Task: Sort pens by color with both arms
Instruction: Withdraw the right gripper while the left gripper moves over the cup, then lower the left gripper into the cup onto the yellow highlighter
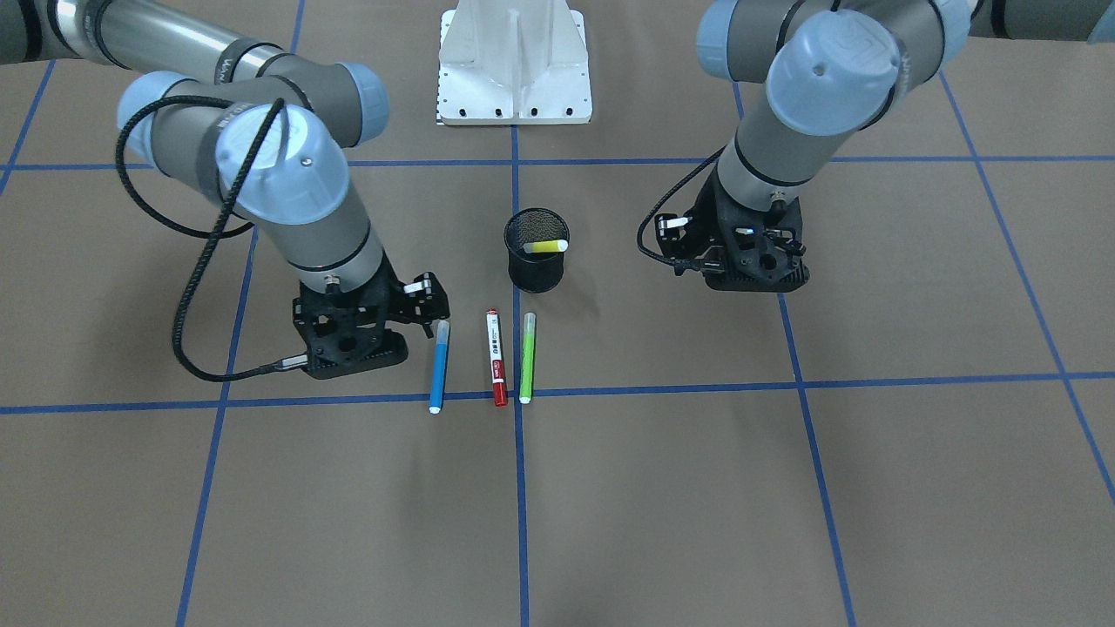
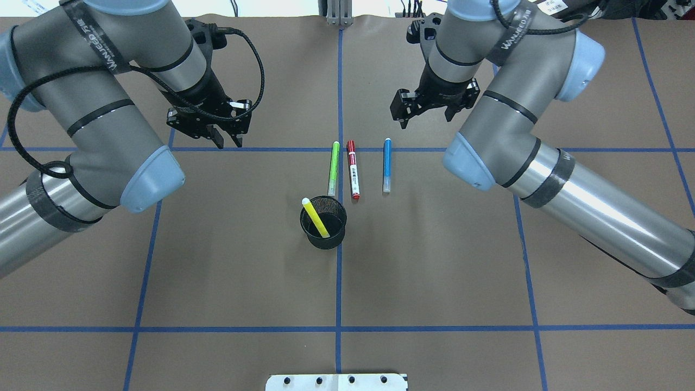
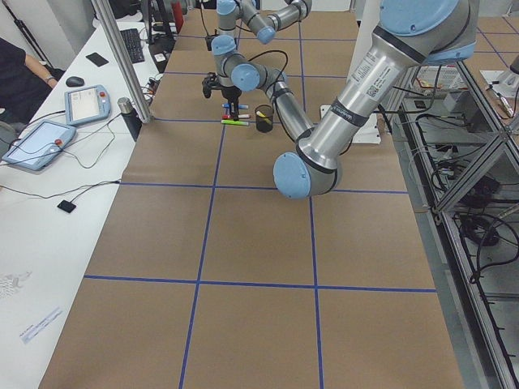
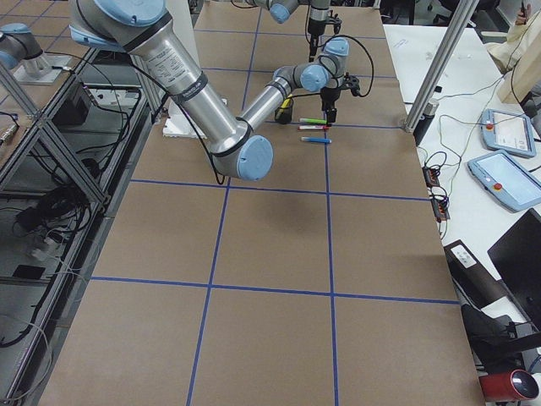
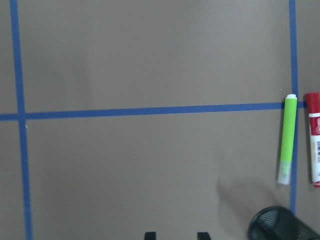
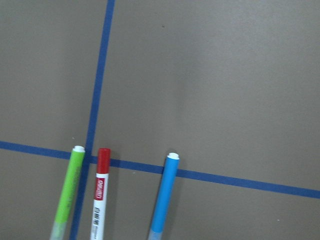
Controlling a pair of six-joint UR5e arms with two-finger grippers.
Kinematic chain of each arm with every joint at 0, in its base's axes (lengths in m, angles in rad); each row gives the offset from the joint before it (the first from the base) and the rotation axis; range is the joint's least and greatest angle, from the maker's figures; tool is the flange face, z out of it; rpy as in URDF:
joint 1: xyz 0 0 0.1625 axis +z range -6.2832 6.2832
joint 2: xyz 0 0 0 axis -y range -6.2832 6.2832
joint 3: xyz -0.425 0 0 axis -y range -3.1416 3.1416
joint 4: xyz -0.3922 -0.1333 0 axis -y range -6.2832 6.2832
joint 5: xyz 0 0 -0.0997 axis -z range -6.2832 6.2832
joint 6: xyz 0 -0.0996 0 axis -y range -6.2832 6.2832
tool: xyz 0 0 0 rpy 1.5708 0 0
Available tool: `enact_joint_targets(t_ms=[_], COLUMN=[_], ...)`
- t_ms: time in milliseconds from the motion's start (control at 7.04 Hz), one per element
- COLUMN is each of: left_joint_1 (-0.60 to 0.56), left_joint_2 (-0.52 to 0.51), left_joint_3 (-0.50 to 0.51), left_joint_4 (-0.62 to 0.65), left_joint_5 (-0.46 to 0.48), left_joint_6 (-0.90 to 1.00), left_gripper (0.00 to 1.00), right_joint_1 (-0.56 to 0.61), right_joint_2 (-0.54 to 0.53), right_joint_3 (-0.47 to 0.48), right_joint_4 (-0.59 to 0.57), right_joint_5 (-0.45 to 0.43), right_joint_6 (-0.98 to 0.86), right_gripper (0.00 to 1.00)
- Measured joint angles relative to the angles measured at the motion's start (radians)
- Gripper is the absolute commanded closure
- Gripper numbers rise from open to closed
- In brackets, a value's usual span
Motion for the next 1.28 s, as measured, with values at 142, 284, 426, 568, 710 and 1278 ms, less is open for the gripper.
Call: enact_joint_targets(t_ms=[142,284,426,568,710,1278], left_joint_1=[0.016,0.031,0.053,0.092,0.138,0.272], left_joint_2=[-0.018,-0.039,-0.05,-0.056,-0.06,-0.132], left_joint_3=[-0.005,-0.009,-0.013,-0.016,-0.017,0.044], left_joint_4=[-0.015,-0.023,-0.025,-0.025,-0.024,0.024], left_joint_5=[0.001,0.01,0.042,0.106,0.177,0.32], left_joint_6=[-0.158,-0.311,-0.439,-0.549,-0.637,-0.764], left_gripper=[0.35,0.34,0.34,0.33,0.33,0.34], right_joint_1=[0.026,0.046,0.063,0.081,0.096,0.135], right_joint_2=[-0.033,-0.062,-0.09,-0.115,-0.133,-0.179], right_joint_3=[0.048,0.096,0.134,0.16,0.176,0.199], right_joint_4=[-0.039,-0.077,-0.1,-0.112,-0.118,-0.122], right_joint_5=[0.019,0.028,0.03,0.031,0.031,0.045], right_joint_6=[-0.052,-0.088,-0.125,-0.174,-0.215,-0.312], right_gripper=[0.01,0.01,0.01,0.01,0.01,0.01])
